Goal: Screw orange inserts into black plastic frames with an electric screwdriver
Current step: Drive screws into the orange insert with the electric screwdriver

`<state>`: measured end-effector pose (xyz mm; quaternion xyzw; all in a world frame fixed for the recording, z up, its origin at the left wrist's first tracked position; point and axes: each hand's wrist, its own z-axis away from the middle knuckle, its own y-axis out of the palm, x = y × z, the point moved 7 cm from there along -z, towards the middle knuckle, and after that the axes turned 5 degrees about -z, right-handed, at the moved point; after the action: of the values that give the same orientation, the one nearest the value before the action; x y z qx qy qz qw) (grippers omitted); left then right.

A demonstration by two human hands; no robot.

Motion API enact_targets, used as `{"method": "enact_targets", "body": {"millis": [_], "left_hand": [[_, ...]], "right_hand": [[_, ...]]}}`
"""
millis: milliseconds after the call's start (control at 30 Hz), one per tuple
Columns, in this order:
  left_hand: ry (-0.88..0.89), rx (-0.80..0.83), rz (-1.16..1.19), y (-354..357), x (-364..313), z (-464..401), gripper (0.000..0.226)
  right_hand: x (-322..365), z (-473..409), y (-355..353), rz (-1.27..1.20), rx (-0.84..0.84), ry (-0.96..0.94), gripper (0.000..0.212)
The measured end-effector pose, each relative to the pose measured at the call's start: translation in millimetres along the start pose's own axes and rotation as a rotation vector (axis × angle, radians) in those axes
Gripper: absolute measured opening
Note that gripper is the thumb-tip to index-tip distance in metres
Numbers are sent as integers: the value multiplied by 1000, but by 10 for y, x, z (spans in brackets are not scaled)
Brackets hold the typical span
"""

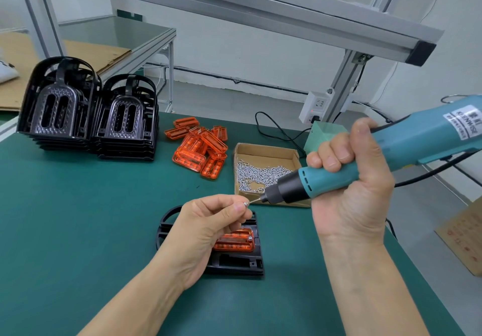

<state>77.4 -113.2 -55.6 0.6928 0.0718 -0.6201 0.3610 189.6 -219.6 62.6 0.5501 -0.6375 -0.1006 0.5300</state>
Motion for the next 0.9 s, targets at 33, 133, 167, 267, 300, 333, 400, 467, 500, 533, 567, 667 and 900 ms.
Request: {"method": "enact_targets", "body": {"millis": [33, 133, 167, 267, 300, 333, 400, 467, 500, 533, 567, 667, 900], "left_hand": [[0, 2, 3, 0, 0, 0, 15], [4, 6, -2, 1, -2, 6, 16], [6, 6, -9, -3, -5, 11, 17], [8, 10, -42, -18, -12, 17, 16], [6, 11, -46, -25, -12, 20, 15], [5, 12, -46, -29, -11, 20, 14], [5, 17, -48, -31, -12, 26, 12], [7, 22, -56, -27, -11, 32, 11], [10, 24, -58, -24, -13, 34, 11], [12, 25, -59, -22, -15, 34, 11], [13, 24, -57, -20, -17, 32, 11], [15, 18, -51, -20, -15, 30, 14], [46, -13, -43, -21, -11, 40, 18]], "right_hand": [[2, 3, 0, -1, 0, 0, 14], [-5, 13, 5, -1, 7, 7, 15], [-13, 17, 9, 1, 10, 11, 14], [-32, 25, 26, 17, 18, 17, 11], [-34, 27, 28, 19, 17, 17, 12], [-34, 26, 28, 18, 16, 16, 12], [-25, 26, 32, 13, 17, 11, 16], [-20, 24, 44, 8, 21, 9, 18], [-23, 23, 52, 6, 22, 10, 17], [-25, 23, 57, 5, 24, 11, 16], [-29, 23, 61, 5, 25, 12, 16], [-39, 20, 52, 5, 26, 13, 18], [-55, 30, 26, -6, 35, -12, 18]]}}
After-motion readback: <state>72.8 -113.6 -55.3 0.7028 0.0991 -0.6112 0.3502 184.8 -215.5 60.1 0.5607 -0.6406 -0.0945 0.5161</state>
